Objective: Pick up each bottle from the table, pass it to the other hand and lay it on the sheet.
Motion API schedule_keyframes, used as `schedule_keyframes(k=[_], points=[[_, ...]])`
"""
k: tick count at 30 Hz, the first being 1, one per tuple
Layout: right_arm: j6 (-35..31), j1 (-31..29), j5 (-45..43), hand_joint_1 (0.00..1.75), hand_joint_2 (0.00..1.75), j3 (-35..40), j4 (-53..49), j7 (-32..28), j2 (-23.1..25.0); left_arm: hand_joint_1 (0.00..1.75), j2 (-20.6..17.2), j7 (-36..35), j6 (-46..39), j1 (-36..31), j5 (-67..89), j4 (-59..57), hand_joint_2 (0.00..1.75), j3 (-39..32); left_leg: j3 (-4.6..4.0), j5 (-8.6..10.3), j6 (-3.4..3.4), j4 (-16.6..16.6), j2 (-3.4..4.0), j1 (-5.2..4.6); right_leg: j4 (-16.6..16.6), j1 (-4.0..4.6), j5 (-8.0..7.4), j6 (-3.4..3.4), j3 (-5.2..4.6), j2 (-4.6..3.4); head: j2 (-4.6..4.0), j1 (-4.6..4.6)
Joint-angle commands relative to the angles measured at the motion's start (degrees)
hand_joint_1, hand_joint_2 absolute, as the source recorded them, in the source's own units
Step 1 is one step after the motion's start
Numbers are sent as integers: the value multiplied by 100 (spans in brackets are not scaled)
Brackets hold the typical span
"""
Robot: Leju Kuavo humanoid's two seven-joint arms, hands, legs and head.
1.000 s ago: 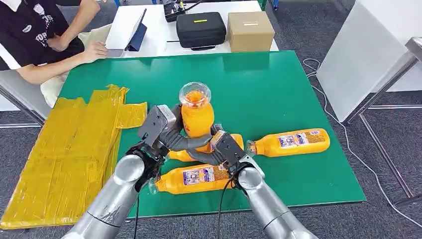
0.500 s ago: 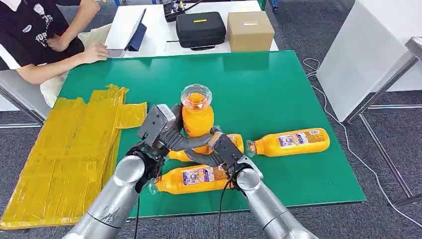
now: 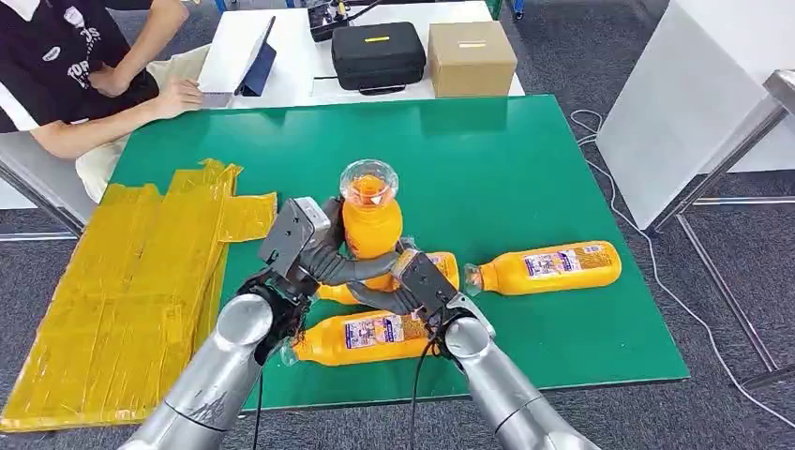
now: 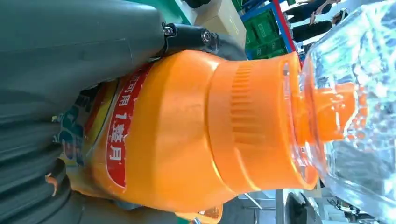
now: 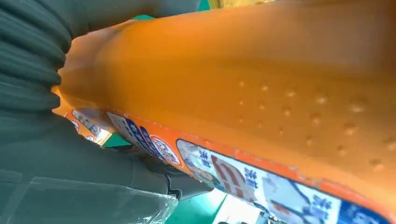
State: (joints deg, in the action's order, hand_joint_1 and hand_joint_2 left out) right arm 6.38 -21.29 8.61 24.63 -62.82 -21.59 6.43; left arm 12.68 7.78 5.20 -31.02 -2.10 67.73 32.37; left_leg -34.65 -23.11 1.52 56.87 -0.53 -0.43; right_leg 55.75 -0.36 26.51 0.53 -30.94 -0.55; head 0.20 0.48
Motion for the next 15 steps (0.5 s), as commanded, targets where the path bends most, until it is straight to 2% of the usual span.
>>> schedule_keyframes(k=[1, 5, 6, 14, 15], points=[[-34, -282, 4, 175, 175, 334, 371, 57, -9, 175, -115, 55, -8, -57, -89, -38, 175, 274, 24, -12, -13, -1, 9, 5, -10, 5, 6, -1, 27, -1, -2, -2], [-43, -283, -36, 175, 175, 296, 372, 13, 35, 175, -99, 49, -21, -17, -77, -24, 175, 163, 34, -19, -17, 3, 14, 11, -13, 11, 9, 1, 39, -2, -2, 0], [-51, -251, -36, 175, 175, 272, 307, 13, 42, 175, -109, 61, -36, 14, -68, 2, 175, 128, 13, -7, -8, -1, 9, 2, -6, 2, 3, 1, 13, -3, -2, 0], [-57, -156, -29, 175, 175, 174, 58, 4, 8, 175, -129, 90, -76, 53, -71, 61, 175, 11, 45, -25, -21, 2, 13, 13, -18, 13, 14, 1, 53, 2, -2, 2], [-57, -144, -21, 175, 175, 168, 38, 10, 5, 175, -130, 94, -79, 56, -73, 69, 175, 5, 25, -14, -14, 1, 7, 7, -10, 7, 9, 0, 30, 3, -2, 0]])
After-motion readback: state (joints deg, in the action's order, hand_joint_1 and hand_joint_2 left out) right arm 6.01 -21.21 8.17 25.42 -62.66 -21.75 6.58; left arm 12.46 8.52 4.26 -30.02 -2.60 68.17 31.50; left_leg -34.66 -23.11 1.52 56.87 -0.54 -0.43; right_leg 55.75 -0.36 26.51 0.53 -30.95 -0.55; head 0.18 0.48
